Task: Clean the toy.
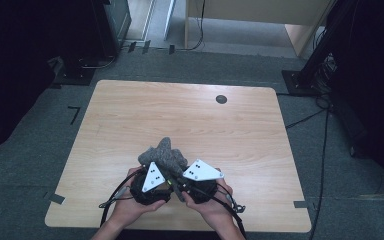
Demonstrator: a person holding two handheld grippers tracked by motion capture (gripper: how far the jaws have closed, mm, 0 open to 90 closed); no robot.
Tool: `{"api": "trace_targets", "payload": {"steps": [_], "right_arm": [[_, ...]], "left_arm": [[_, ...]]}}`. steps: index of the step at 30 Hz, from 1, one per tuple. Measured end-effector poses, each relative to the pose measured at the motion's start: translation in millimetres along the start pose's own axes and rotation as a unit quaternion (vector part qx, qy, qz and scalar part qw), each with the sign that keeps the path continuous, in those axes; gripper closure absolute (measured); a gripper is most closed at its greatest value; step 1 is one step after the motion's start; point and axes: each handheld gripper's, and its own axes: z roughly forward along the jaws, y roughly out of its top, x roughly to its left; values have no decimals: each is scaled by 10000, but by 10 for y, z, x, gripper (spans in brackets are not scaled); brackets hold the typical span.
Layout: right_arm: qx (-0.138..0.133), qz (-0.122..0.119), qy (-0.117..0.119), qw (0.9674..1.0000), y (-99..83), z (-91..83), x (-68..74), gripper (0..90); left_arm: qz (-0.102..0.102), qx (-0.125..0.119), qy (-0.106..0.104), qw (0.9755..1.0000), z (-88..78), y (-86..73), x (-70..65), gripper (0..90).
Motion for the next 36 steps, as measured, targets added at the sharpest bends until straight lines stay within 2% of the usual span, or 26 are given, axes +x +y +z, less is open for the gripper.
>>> {"api": "trace_targets", "payload": {"steps": [2,4,6,7,9,11,13,16,18,19,20,22,24,26,27,29,30,33,34,36], "right_arm": [[-60,18,-110,9999,6,8,-20,732],[-103,221,-256,9994,-10,-1,-108,732],[-32,311,-341,9989,-26,-37,-175,739],[0,297,-332,9990,-27,-53,-175,741],[-1,220,-123,9997,-17,-66,-127,742],[37,39,-58,10000,16,-54,-51,742],[183,-6,-39,9998,86,-45,-17,739],[413,7,7,9991,241,-48,-96,739],[461,23,-9,9989,327,-43,-137,738],[400,-81,-106,9991,351,-40,-138,734],[400,-81,-106,9991,351,-40,-138,734],[230,-104,-120,9996,309,-42,-132,733],[168,75,4,9998,261,-25,-162,733],[116,397,145,9990,253,12,-193,732],[85,464,174,9987,257,31,-190,732],[40,425,183,9989,276,55,-146,732],[33,397,169,9991,286,60,-117,734],[18,13,105,9999,244,24,-17,735],[-30,-3,124,9999,213,-7,-11,735],[-117,198,183,9996,163,-64,-45,737]], "left_arm": [[49,8,-18,10000,3,13,-18,342],[-6,3,-43,10000,-6,8,13,342],[-119,-11,-7,9999,-19,-8,66,342],[-192,-28,9,9998,-24,-14,89,342],[-269,-33,16,9996,-33,-10,108,341],[-202,-26,80,9998,-42,13,95,341],[-161,2,122,9998,-52,58,106,342],[-140,-57,172,9997,-52,151,149,342],[-128,-80,219,9996,-43,207,178,342],[-120,-90,238,9996,-39,223,190,342],[-149,-121,226,9996,-38,227,197,342],[-125,-105,185,9997,-34,208,202,342],[-124,-49,125,9998,-27,182,195,342],[-6,-31,105,9999,-61,162,187,342],[-39,-33,107,9999,-85,151,196,342],[-165,-114,44,9998,-126,120,221,342],[-148,-112,40,9998,-146,110,226,341],[-10,-87,-37,10000,-175,95,195,342],[5,-92,-67,9999,-171,102,172,341],[-6,-96,-101,9999,-154,126,130,342]]}}
